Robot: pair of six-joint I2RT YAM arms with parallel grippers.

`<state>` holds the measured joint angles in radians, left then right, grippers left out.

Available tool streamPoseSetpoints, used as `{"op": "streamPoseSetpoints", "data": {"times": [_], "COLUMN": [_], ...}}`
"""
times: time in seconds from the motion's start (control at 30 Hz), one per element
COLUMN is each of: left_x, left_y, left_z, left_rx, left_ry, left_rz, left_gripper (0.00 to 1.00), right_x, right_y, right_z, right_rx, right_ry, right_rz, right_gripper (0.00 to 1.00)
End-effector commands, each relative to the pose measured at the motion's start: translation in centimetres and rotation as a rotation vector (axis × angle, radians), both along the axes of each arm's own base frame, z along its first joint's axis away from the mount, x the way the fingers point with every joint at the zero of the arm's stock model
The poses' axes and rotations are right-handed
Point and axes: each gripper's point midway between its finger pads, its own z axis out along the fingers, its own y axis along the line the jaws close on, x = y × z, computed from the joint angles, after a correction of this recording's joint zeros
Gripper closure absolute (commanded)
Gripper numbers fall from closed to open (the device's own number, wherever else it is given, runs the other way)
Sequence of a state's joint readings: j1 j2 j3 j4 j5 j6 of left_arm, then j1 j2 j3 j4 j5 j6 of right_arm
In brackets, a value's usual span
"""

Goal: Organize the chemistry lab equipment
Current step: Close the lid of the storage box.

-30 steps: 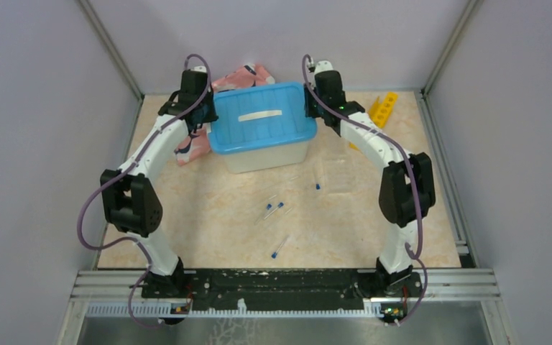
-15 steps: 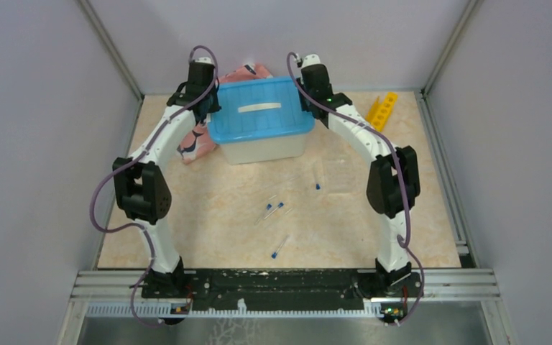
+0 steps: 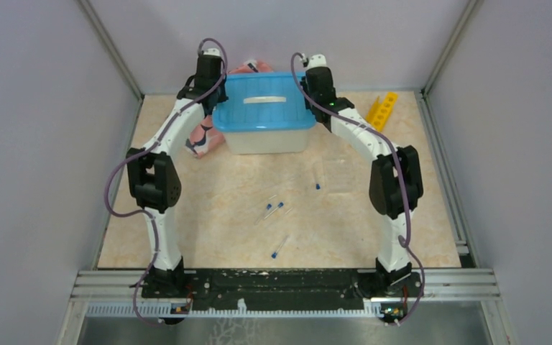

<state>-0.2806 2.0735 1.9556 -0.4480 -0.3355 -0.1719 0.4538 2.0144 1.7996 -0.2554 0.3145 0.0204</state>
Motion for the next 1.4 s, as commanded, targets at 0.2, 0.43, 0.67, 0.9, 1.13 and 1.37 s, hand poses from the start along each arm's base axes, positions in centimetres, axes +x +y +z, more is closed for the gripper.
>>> {"op": "streamPoseSetpoints", "data": {"times": [0.2, 0.43, 0.67, 0.9, 1.13, 1.37], "left_x": [-3.7, -3.4, -3.3, -3.8, -4.4, -3.1], "left_y": [-14.6, -16.3, -17.6, -19.0, -21.0, -22.0], "left_z": [-5.2, -4.5, 0.1, 3.8, 4.4, 2.9], "left_rx": [-0.064, -0.106, -0.174, -0.199, -0.21, -0.191], "left_ry": [0.101, 0.067, -0.054, -0.153, -0.167, -0.152], "left_rz": [-0.342, -0.354, -0.372, -0.402, -0.462, -0.484], "left_gripper": [0.95, 0.95, 0.98, 0.99, 0.99, 0.97], "right_x": [-3.1, -1.7, -0.4, -0.6, -0.5, 0.7], "right_y": [-1.1, -1.9, -1.5, -1.2, -2.1, -3.2], "right_z": [-1.8, -1.3, 0.0, 3.0, 3.9, 2.0], "right_rx": [0.076, 0.08, 0.087, 0.094, 0.094, 0.102], "right_ry": [0.065, 0.047, 0.029, -0.031, -0.057, -0.024], "right_rz": [0.031, 0.013, 0.046, 0.057, 0.032, 0.012], "right_gripper": [1.0, 1.0, 1.0, 1.0, 1.0, 1.0]}}
